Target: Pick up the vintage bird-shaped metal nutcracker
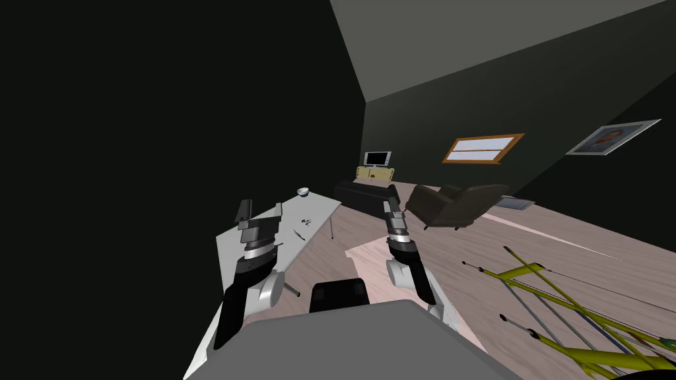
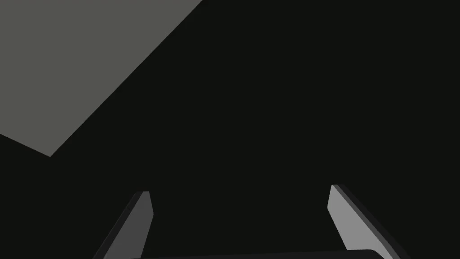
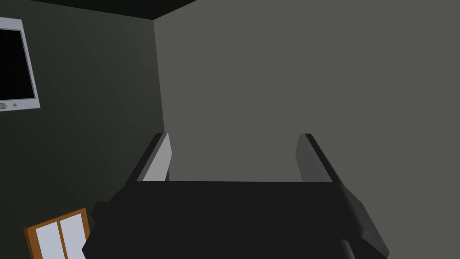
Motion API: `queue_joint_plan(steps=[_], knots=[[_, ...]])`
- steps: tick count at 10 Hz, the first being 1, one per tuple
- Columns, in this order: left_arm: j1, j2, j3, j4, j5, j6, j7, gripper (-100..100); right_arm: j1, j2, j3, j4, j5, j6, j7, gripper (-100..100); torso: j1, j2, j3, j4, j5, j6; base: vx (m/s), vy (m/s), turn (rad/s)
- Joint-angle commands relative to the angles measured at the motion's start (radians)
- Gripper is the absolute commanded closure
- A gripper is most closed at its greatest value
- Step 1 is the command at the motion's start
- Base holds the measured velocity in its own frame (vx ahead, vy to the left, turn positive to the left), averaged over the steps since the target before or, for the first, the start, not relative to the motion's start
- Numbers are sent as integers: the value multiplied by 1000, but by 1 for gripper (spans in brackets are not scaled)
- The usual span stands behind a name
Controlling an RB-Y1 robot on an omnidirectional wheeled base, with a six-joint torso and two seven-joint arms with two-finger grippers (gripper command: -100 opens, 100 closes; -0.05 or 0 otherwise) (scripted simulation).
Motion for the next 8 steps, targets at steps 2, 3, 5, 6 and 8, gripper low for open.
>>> queue_joint_plan(steps=[2, 3, 5, 6, 8], knots=[[18, 63, -2, 26, 10, 4, 6, -100, 0, 0, 0, 0, 0, 0, 0, 0, -1, 0, 0, 0, 0, 0, -9, -42, -24], [30, 90, -2, 43, 17, 7, 10, -100, 0, 0, 0, 0, 0, 0, 0, 0, -3, 1, 0, 0, -1, 0, -6, -78, -26], [59, 146, -4, 86, 35, 13, 21, -100, 0, 0, 0, 0, 0, 0, 0, 0, -6, 1, 0, 0, -1, 0, -19, -118, -47], [76, 174, -4, 112, 47, 17, 28, -100, 0, 0, 0, 0, 0, 0, 0, 0, -8, 2, 1, 0, -2, 0, -12, -153, -57], [115, 230, -5, 170, 72, 27, 44, -100, 0, 0, 0, 0, 0, 0, 0, 0, -9, 0, 0, 0, -2, 0, 2, -136, -55]])
